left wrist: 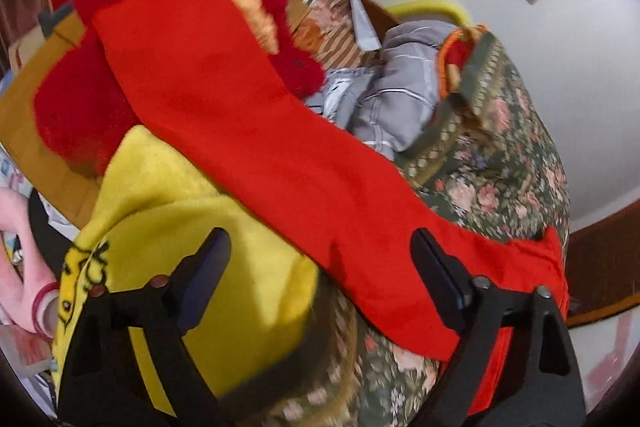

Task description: Fold large clothes

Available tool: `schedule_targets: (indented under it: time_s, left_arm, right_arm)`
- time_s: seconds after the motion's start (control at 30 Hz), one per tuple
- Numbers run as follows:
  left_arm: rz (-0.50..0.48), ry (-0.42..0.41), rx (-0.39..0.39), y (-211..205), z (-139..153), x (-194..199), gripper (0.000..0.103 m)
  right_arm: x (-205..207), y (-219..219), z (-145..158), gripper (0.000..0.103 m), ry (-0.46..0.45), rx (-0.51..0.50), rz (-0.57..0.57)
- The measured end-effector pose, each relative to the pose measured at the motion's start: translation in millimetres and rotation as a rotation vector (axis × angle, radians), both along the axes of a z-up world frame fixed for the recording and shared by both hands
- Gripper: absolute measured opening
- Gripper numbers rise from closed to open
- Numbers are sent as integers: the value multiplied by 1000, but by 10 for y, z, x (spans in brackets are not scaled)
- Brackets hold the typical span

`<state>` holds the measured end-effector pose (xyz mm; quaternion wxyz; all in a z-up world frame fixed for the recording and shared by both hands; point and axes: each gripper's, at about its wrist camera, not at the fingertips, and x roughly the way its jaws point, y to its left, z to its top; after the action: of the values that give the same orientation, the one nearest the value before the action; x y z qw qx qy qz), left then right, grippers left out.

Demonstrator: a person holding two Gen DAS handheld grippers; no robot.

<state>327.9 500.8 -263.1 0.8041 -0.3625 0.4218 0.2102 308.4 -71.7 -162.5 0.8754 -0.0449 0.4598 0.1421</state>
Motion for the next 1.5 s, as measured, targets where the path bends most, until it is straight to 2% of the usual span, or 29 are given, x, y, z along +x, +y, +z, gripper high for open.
schedule_targets:
  time_s: [0.17, 0.23, 0.37, 0.43, 0.5, 0.53, 0.6, 0.77, 0.83, 1.0, 1.17, 1.23, 1.33, 1.5]
  left_arm:
    - [81, -7, -78, 298, -216, 78, 82]
    - [124, 23, -97, 415, -343, 128, 69]
    - [157, 59, -83, 508, -470, 227, 55]
    - [130, 91, -27, 483, -452, 319, 42]
    - [99, 139, 48, 456, -406, 394, 13]
    - [82, 164, 112, 413, -344, 438, 8]
    - [62, 171, 217, 317, -177, 470, 6]
    - [-20, 122, 357, -2, 356, 626, 3]
    - [-67, 94, 446, -238, 671, 705, 3]
    - [-212, -58, 575, -1035, 1480, 842, 2]
    - [-367, -220, 607, -2035, 2055, 1028, 2]
    - [-426, -265, 604, -2411, 2194, 1081, 2]
    - [-525, -310, 649, -3116, 2287, 1205, 2]
    - [-695, -311, 647, -4102, 2102, 1441, 2]
  right_arm:
    - [91, -38, -44, 103, 38, 56, -32]
    - [107, -63, -65, 103, 45, 61, -44]
    - [76, -160, -48, 103, 28, 58, -67]
    - [46, -249, -18, 103, 13, 43, -86]
    - [23, -356, 1, 103, 1, 31, -112]
    - [18, -417, 1, 103, 0, 33, -128]
    - [24, -530, -10, 103, 15, 51, -159]
    - [1, -695, 46, 103, 25, 132, -204]
    - [-33, -718, 99, 103, 12, 146, -201]
    - [-143, -717, 303, 103, -59, 116, -156]
    - [-204, -737, 391, 103, -88, 101, -112]
    - [-244, -771, 400, 103, -93, 102, -104]
    - [-303, -834, 404, 103, -104, 105, -96]
    - [-369, -1007, 392, 103, -99, 145, -112]
